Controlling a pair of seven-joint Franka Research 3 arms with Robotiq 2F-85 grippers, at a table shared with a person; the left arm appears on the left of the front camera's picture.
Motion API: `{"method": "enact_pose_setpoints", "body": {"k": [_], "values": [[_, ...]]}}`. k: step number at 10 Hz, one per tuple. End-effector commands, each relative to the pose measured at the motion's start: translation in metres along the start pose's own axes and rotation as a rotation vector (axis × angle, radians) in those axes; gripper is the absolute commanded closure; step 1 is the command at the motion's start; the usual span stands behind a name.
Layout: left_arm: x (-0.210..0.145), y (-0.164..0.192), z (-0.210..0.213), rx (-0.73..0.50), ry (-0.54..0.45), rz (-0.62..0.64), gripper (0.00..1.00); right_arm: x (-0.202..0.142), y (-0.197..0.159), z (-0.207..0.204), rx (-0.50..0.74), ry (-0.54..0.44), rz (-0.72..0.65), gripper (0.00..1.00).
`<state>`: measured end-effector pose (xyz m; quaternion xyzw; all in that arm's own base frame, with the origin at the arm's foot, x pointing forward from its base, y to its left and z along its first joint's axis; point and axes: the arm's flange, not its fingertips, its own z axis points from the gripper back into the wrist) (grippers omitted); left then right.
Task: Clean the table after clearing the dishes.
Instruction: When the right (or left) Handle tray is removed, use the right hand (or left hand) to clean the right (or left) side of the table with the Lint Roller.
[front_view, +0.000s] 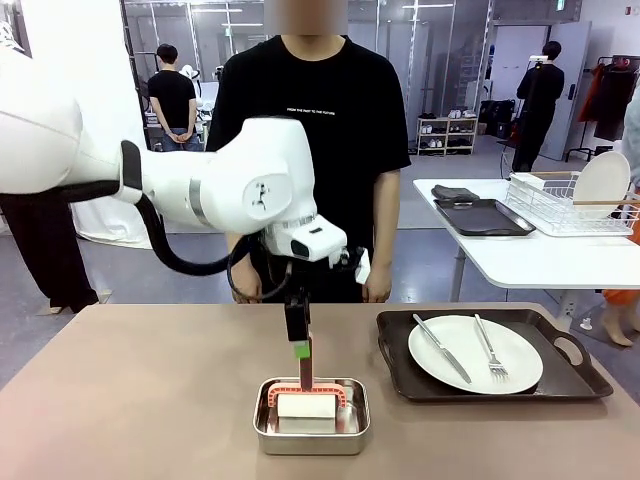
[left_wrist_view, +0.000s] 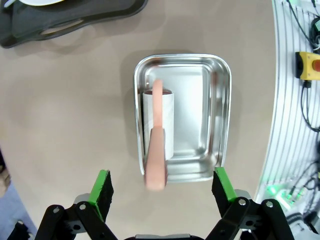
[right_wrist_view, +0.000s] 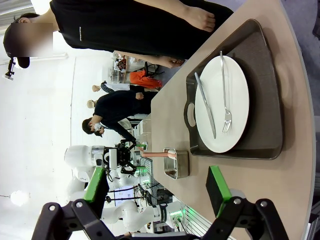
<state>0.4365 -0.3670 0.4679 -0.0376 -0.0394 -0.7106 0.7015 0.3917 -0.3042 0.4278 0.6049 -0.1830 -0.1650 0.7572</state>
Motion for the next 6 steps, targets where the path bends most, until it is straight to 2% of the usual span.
{"method": "enact_pose_setpoints", "body": {"k": [1, 2, 3, 4, 5, 6], "values": [[-0.009, 0.01, 0.052, -0.1, -0.017, 0.117, 0.0, -0.001, 0.003, 0.001, 0.001, -0.002, 0.003, 0.0], [-0.024, 0.018, 0.073, -0.164, -0.031, 0.218, 0.0, -0.001, 0.003, 0.001, 0.001, -0.002, 0.003, 0.0], [-0.045, 0.03, 0.092, -0.235, -0.085, 0.342, 0.0, -0.001, 0.003, 0.001, 0.001, -0.002, 0.003, 0.0], [-0.079, 0.041, 0.115, -0.329, -0.207, 0.469, 0.0, -0.001, 0.003, 0.001, 0.001, -0.002, 0.003, 0.0], [-0.132, 0.046, 0.14, -0.463, -0.344, 0.599, 0.0, -0.001, 0.003, 0.001, 0.001, -0.002, 0.003, 0.0], [-0.18, 0.041, 0.154, -0.527, -0.464, 0.669, 0.0, -0.001, 0.003, 0.001, 0.001, -0.002, 0.003, 0.0]]}}
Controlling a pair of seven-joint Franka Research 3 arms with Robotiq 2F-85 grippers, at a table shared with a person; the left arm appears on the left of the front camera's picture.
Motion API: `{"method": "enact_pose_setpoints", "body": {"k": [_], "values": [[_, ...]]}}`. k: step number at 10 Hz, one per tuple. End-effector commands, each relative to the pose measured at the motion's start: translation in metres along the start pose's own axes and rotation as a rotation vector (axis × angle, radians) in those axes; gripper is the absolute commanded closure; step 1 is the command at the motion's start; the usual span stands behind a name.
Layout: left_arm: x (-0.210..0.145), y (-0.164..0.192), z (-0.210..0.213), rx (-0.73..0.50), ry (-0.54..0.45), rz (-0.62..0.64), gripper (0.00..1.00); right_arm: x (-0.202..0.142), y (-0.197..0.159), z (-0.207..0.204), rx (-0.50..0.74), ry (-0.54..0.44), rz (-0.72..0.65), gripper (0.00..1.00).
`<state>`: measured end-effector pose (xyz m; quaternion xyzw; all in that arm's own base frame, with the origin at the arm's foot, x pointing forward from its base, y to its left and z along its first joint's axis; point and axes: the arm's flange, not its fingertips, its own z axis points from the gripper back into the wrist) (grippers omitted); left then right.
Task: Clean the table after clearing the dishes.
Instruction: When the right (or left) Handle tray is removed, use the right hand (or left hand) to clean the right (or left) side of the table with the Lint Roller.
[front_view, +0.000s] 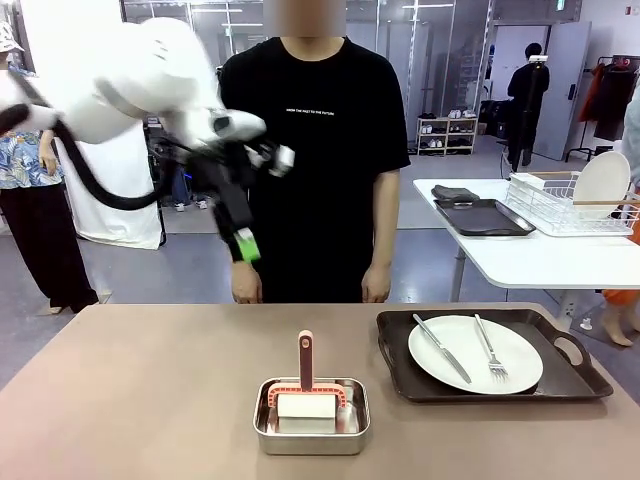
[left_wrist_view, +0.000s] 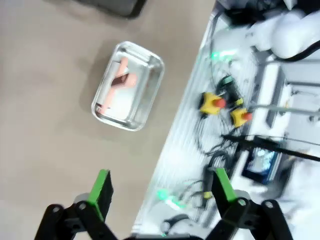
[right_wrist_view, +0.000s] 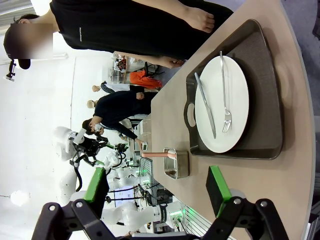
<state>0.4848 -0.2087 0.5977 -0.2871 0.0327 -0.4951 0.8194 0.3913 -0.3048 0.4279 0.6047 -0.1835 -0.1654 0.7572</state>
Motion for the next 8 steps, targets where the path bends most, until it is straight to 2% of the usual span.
{"method": "enact_pose_setpoints", "body": {"k": [1, 2, 4, 7, 8], "values": [[-0.073, 0.016, 0.035, -0.174, -0.307, 0.185, 0.0, -0.001, 0.003, 0.0, 0.001, 0.0, 0.003, 0.0], [-0.111, 0.024, 0.045, -0.204, -0.401, 0.233, 0.0, -0.001, 0.003, 0.0, 0.001, 0.0, 0.003, 0.0], [-0.187, 0.038, 0.057, -0.19, -0.607, 0.336, 0.0, -0.001, 0.003, 0.0, 0.001, 0.0, 0.003, 0.0], [-0.29, 0.066, 0.059, -0.225, -0.803, 0.499, 0.0, -0.001, 0.003, 0.0, 0.001, 0.0, 0.003, 0.0], [-0.321, 0.081, 0.06, -0.257, -0.827, 0.529, 0.0, -0.001, 0.003, 0.0, 0.001, 0.0, 0.003, 0.0]]}}
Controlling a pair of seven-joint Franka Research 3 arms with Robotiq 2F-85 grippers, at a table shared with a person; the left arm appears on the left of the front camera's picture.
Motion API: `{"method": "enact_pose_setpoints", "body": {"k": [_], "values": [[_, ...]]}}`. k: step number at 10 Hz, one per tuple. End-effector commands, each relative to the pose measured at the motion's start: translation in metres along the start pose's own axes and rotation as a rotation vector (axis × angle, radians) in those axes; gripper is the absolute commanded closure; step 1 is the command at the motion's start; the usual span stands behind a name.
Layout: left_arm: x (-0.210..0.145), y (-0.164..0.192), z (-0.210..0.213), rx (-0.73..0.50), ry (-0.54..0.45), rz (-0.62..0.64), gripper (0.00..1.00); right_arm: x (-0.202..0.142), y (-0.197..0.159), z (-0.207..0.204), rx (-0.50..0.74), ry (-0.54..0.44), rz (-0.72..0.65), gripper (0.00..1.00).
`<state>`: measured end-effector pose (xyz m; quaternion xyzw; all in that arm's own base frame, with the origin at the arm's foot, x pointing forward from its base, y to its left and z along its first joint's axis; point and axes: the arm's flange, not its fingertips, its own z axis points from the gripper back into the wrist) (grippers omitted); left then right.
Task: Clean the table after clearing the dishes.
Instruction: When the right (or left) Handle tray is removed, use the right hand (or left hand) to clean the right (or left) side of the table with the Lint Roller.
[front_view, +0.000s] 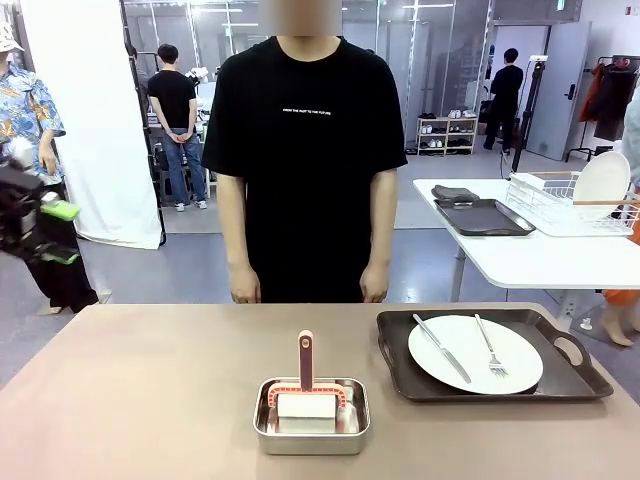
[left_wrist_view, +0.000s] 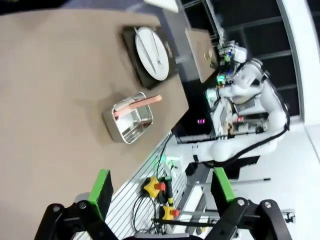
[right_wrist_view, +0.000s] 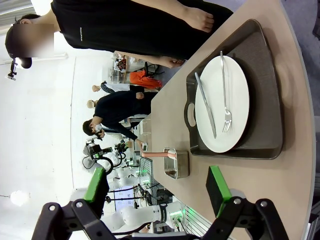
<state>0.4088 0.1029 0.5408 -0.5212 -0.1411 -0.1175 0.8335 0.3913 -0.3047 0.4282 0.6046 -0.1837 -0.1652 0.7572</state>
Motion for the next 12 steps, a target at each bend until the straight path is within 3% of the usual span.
{"method": "enact_pose_setpoints", "body": {"k": [1, 4, 7, 10, 12], "values": [[-0.011, 0.031, 0.026, -0.047, -0.067, 0.021, 0.0, -0.001, 0.003, 0.0, 0.001, 0.0, 0.002, 0.0], [-0.02, 0.092, 0.085, -0.059, -0.182, 0.134, 0.0, -0.001, 0.003, 0.0, 0.001, 0.0, 0.002, 0.0], [-0.017, 0.133, 0.107, -0.051, -0.238, 0.249, 0.0, -0.001, 0.003, 0.0, 0.001, 0.0, 0.002, 0.0], [-0.016, 0.153, 0.12, 0.0, -0.311, 0.333, 0.0, -0.001, 0.003, 0.0, 0.001, 0.0, 0.002, 0.0], [-0.019, 0.156, 0.116, -0.001, -0.293, 0.315, 0.0, -0.001, 0.003, 0.0, 0.001, 0.0, 0.002, 0.0]]}}
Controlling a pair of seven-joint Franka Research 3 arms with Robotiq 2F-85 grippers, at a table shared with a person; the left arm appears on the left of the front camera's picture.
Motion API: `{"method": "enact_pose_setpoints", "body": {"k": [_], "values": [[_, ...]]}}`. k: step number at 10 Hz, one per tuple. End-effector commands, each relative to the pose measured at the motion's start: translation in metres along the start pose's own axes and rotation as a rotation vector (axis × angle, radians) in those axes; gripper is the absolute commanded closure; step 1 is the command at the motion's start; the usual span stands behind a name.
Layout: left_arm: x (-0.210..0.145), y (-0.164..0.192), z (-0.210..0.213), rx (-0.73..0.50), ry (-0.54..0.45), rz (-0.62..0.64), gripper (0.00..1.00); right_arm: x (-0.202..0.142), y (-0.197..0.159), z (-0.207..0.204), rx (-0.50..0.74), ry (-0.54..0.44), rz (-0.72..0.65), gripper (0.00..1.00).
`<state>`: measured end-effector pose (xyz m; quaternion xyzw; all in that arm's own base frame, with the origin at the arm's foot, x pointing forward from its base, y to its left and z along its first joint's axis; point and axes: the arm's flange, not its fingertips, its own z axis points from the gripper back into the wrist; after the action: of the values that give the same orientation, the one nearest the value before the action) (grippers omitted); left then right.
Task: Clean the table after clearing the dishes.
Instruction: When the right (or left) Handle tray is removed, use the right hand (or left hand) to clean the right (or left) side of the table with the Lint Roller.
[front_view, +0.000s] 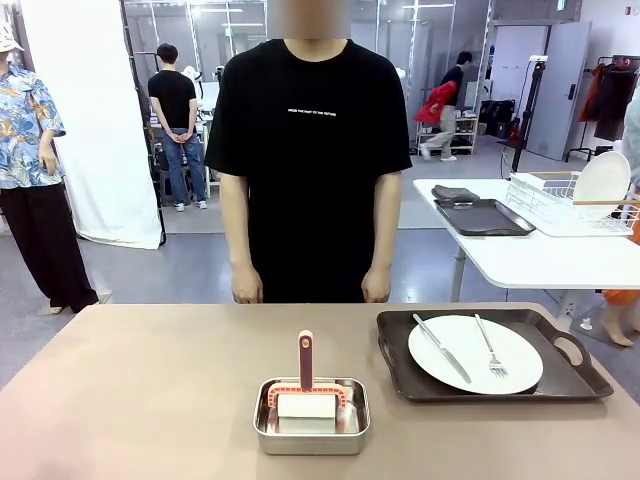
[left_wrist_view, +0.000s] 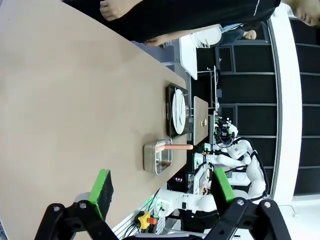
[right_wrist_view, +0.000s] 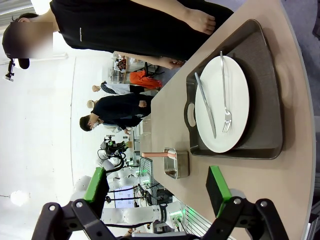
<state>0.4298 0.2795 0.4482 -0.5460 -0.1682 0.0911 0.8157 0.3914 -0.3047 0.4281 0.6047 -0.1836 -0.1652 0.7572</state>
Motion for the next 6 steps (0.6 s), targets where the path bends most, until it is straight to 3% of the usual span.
{"method": "enact_pose_setpoints", "body": {"k": [1, 6], "values": [[0.0, -0.0018, -0.0014, -0.003, 0.005, -0.004, 0.0, -0.0008, 0.003, 0.0002, 0.001, -0.001, 0.003, 0.0], [0.0, -0.0018, -0.0014, -0.003, 0.005, -0.004, 0.0, -0.0008, 0.003, 0.0002, 0.001, -0.001, 0.003, 0.0]]}}
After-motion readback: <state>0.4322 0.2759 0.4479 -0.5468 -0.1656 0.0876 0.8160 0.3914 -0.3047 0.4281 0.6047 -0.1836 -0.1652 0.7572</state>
